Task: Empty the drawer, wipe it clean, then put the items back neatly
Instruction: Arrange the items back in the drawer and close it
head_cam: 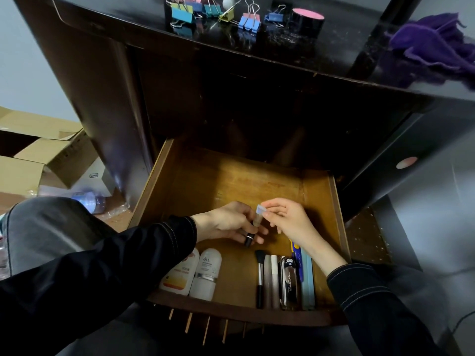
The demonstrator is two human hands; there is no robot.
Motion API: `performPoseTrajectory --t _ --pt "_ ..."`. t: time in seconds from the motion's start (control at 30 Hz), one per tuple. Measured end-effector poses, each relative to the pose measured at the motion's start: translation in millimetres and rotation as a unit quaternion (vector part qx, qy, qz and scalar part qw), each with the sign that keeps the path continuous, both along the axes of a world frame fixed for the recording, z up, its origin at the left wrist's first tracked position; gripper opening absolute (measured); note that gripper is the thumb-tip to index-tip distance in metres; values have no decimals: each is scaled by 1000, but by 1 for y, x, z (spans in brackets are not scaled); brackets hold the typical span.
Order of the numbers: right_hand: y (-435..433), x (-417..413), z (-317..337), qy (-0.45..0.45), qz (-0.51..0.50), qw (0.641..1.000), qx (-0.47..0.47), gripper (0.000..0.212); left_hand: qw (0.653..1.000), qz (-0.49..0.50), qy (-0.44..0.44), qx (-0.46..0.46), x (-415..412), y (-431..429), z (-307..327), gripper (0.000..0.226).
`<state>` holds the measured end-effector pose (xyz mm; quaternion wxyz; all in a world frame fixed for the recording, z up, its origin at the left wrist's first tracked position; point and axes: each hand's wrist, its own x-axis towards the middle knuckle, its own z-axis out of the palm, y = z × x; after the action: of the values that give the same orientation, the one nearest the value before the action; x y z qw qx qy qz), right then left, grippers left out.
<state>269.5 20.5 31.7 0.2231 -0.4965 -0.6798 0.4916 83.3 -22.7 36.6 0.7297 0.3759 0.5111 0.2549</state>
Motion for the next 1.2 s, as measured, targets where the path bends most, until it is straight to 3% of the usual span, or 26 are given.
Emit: performPoseTrajectory --t 0.17,0.33,0.43,0.57,0.67,0.77,0.9,1.03,1.2 --pt "0 -4 -2 27 -41 997 -59 9 999 -38 1 14 -1 1 -6 22" --pt "-2 -9 -5 -10 -40 996 -75 7 997 -22 77 1 -5 3 -15 20" --pt "-2 -8 -3 6 -88 993 -75 7 994 -59 85 -22 -7 4 -13 33" --pt "1 -1 0 21 -130 987 -94 16 994 82 72 11 -15 13 -8 21" --pt "-2 -3 4 13 -89 990 -107 25 982 185 30 37 -20 18 -3 15" --pt "-4 -8 8 0 -47 992 -121 30 974 221 2 45 -18 17 -1 17" --pt "-5 -9 9 -16 19 988 -150 20 984 165 24 62 -14 13 -3 25" --pt "-5 -9 4 -37 -29 998 -44 10 986 36 127 102 -8 10 -8 21" --pt "-3 -8 3 16 -14 1000 -4 12 985 -49 131 98 -2 6 -13 18"
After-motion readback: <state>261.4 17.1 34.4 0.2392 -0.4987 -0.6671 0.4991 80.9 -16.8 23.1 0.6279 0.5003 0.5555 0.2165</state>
